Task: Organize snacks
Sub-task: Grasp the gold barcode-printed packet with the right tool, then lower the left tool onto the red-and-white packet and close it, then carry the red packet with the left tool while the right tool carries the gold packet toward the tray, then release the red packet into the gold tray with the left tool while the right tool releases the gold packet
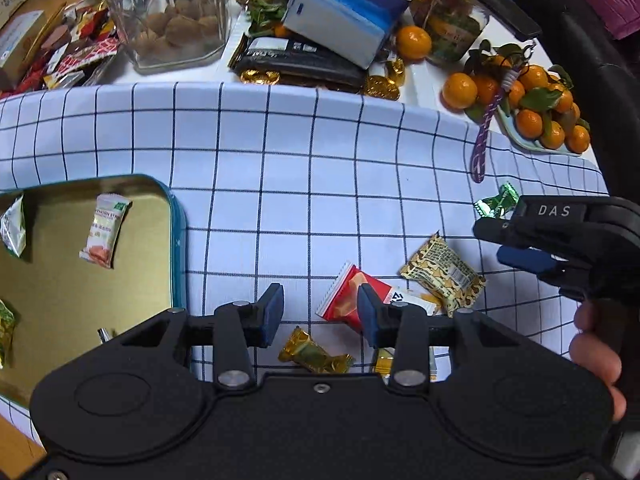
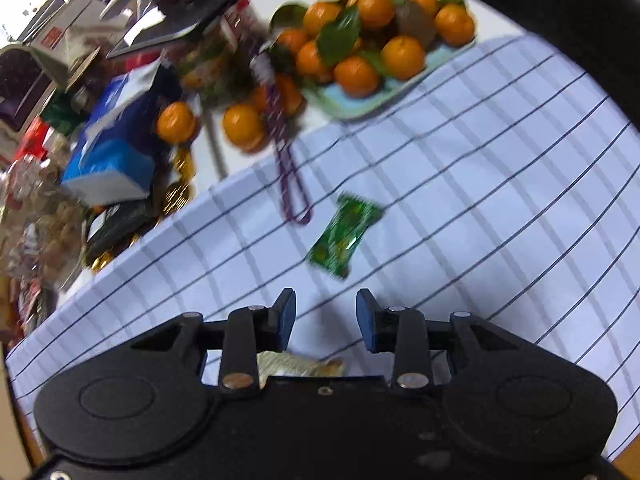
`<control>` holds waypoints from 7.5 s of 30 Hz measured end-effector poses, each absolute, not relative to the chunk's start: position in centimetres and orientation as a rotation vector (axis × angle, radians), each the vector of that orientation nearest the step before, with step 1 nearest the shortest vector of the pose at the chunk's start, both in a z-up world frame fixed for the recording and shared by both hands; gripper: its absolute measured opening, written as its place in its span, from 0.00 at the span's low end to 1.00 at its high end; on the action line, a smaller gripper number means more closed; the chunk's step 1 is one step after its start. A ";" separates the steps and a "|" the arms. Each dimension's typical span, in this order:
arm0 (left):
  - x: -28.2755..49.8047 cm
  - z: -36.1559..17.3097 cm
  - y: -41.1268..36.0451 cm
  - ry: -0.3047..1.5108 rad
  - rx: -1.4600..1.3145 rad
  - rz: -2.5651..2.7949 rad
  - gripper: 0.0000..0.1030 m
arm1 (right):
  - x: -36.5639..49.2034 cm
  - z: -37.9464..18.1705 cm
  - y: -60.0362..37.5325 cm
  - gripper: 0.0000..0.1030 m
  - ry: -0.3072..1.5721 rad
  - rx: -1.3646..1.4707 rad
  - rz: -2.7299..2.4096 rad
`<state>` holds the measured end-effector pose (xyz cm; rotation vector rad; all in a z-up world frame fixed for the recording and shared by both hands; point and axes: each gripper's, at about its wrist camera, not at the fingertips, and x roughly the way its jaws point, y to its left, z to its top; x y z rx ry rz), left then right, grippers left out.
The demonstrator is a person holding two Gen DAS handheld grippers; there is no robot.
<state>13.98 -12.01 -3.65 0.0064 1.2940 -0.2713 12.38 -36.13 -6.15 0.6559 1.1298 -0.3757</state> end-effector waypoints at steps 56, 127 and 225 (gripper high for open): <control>13.7 -4.6 -11.3 1.358 -0.037 -0.275 0.46 | 12.0 -8.0 -35.5 0.30 1.272 0.340 -0.395; 14.7 -8.2 -13.8 1.385 -0.246 -0.124 0.46 | 7.5 -3.6 -35.3 0.31 1.166 0.256 -0.233; 14.4 -1.4 6.4 1.119 -0.200 0.242 0.43 | 12.5 -1.0 -15.0 0.39 1.053 0.349 0.233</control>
